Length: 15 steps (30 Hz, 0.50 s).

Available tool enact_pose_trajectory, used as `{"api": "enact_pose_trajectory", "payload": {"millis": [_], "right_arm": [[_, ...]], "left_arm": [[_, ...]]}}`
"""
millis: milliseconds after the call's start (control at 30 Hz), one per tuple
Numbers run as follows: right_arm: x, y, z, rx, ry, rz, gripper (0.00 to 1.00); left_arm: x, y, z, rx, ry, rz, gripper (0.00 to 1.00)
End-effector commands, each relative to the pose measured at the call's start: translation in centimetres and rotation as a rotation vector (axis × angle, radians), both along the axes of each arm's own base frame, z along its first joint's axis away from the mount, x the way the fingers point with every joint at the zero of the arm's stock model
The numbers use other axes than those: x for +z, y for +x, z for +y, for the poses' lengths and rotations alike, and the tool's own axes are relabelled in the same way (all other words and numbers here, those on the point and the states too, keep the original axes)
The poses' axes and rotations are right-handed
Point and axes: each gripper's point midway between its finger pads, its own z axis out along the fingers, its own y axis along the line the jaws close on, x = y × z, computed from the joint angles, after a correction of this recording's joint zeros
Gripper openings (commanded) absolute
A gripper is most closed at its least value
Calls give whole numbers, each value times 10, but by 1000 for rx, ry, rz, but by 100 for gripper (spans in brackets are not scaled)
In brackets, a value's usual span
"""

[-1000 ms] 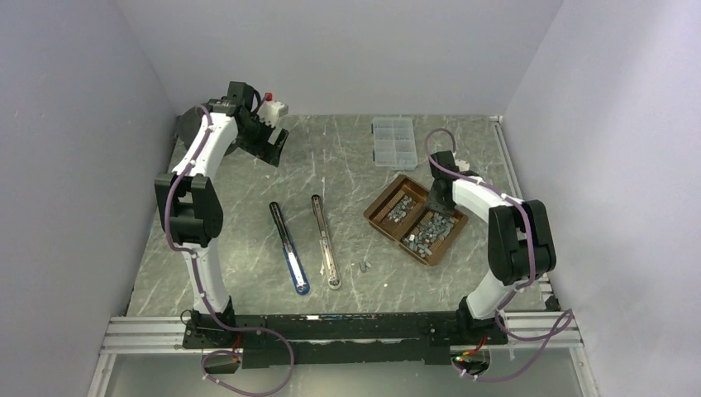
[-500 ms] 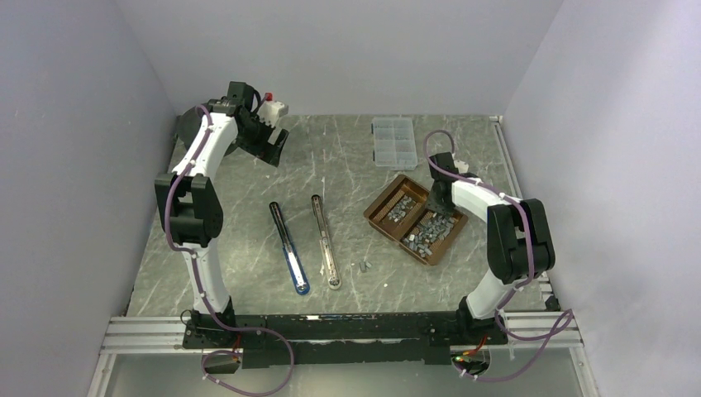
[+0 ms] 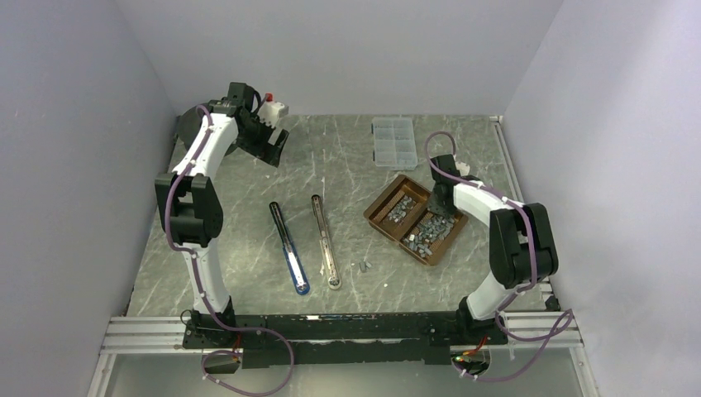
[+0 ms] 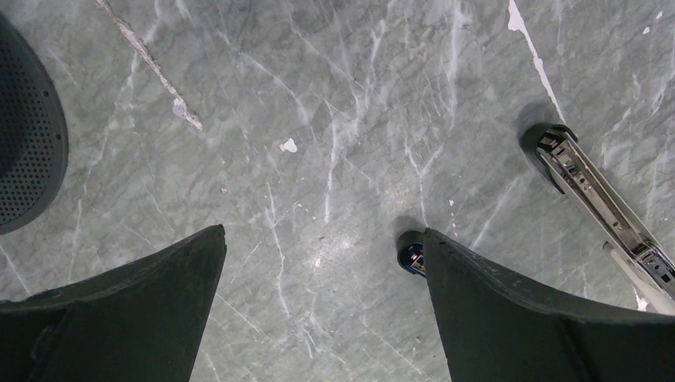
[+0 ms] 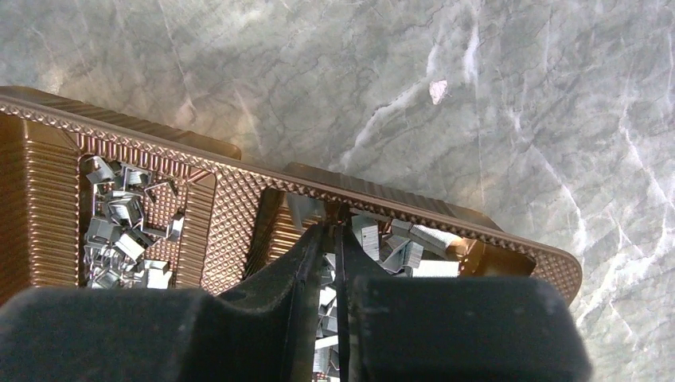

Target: Load the staples into the stapler

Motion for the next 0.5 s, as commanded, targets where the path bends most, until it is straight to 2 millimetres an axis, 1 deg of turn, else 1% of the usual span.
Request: {"api": "enact_pose_trajectory", "payload": {"millis": [0,167,300,367,433,467], "right_arm": [[16,0,-2,7,-1,-36,7],[32,-2,-2,9,6,-71,6],[39,-6,-4,8,2,-82,7],[39,-4,-4,10,-1,-85,13],[36,1,-3,14,-1,-84,16],[34,3,-2,18,1,-79,20]], "left_arm": [[17,3,0,-15,-7,-55,99],[17,3,0,-15,-9,-57,99],[18,3,0,-17,-8,-59,99],[18,2,0,-18,-7,-61,99],[17,3,0,-16,-5,-59,99],[16,2,0,-16,-6,-55,99]]}}
